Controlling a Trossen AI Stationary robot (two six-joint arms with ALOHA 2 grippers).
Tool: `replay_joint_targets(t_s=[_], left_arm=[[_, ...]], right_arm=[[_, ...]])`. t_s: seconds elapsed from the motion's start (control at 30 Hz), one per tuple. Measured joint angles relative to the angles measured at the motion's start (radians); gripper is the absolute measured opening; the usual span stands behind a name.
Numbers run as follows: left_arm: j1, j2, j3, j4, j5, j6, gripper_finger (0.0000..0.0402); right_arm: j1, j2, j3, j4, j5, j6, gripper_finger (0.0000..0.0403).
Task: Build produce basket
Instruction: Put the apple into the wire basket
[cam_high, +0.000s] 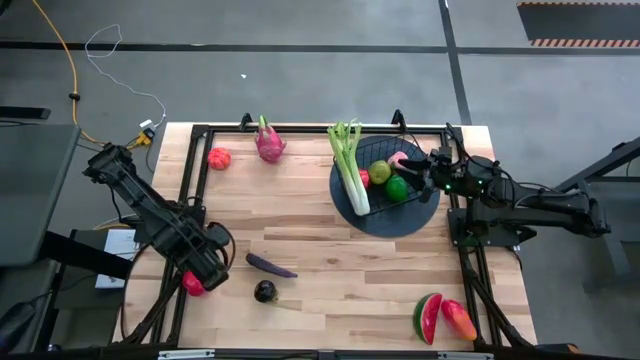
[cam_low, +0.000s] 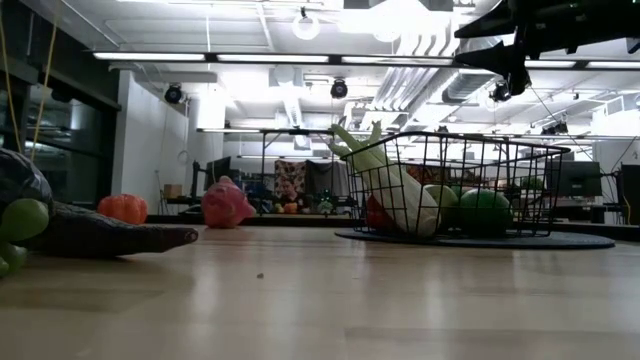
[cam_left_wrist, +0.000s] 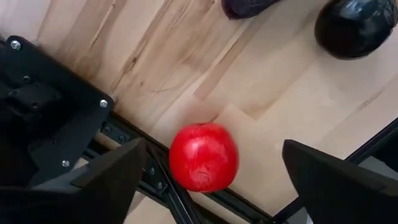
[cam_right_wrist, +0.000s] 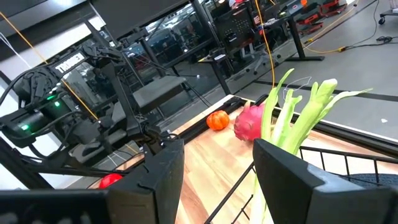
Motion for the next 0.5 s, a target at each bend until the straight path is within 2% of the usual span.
replay_joint_targets(t_s=[0.1, 0.5], left_arm=[[0.000, 0.000, 0.000, 0.007, 0.005, 0.008, 0.0396], [-0.014, 0.000, 0.000, 0.058, 0.070, -0.069, 0.0390]], right_arm=[[0.000, 0.000, 0.000, -0.001, 0.000, 0.000, 0.0181], [0.000, 0.000, 0.000, -0.026, 0.000, 0.000, 0.0181]])
